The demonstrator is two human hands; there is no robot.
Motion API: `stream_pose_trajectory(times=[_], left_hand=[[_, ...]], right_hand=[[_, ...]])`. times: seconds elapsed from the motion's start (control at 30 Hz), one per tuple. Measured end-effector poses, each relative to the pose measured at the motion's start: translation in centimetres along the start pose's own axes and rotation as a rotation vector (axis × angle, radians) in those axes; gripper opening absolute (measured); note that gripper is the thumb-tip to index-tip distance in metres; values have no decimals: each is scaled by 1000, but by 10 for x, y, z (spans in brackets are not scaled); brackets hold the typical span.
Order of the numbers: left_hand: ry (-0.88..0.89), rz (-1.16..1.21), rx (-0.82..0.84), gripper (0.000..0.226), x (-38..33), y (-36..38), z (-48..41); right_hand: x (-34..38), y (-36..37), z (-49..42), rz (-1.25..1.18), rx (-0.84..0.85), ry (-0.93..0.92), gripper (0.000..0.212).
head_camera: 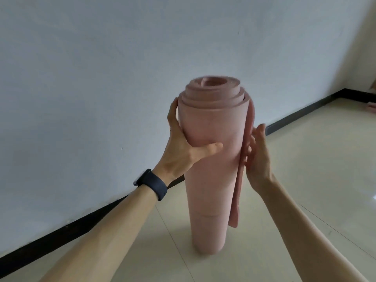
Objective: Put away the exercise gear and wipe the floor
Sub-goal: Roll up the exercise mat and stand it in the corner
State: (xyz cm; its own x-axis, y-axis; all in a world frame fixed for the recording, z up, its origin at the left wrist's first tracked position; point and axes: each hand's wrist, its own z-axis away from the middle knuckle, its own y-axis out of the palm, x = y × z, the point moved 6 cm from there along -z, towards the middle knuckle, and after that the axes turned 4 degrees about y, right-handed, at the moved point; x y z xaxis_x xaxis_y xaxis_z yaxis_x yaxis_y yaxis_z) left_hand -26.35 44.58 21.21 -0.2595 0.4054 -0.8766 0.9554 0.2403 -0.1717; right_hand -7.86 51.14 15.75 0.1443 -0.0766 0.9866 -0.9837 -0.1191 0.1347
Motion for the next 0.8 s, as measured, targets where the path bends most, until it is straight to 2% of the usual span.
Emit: stream_pose_trajectory(times=[0.1,0.17,0.27,0.37,0.43,0.5,0.57,0.63,0.7,0.8], left_hand=[[-85,111,-114,101,-14,-19,-13],[-186,101,-152,99,-22,-29,-38],[-320,-149,-35,87,-25,-25,-67],[-363,-432,72,71,-16,-16,-83],[-361,-578,127,64,-8,-9,-87],[-413,-677,151,64,-2,-5,-86],[-427,-914,162,71,-18,-7,-89],[-399,-1093,161,87,-37,-8,-94],[-508,-1063,243,97,-41,-2,-98],[-681,-987,377,86,-32,20,-72]], right_hand=[[36,15,-5,-41,28,11,74],[61,24,-14,-5,38,27,76],[96,43,-32,238,158,61,80],[102,57,-50,508,276,59,45],[88,53,-62,573,245,85,41],[81,49,-67,585,248,133,46],[91,43,-70,655,295,198,56],[103,40,-70,844,326,231,59],[107,39,-70,963,285,202,57],[94,38,-47,857,228,320,63]])
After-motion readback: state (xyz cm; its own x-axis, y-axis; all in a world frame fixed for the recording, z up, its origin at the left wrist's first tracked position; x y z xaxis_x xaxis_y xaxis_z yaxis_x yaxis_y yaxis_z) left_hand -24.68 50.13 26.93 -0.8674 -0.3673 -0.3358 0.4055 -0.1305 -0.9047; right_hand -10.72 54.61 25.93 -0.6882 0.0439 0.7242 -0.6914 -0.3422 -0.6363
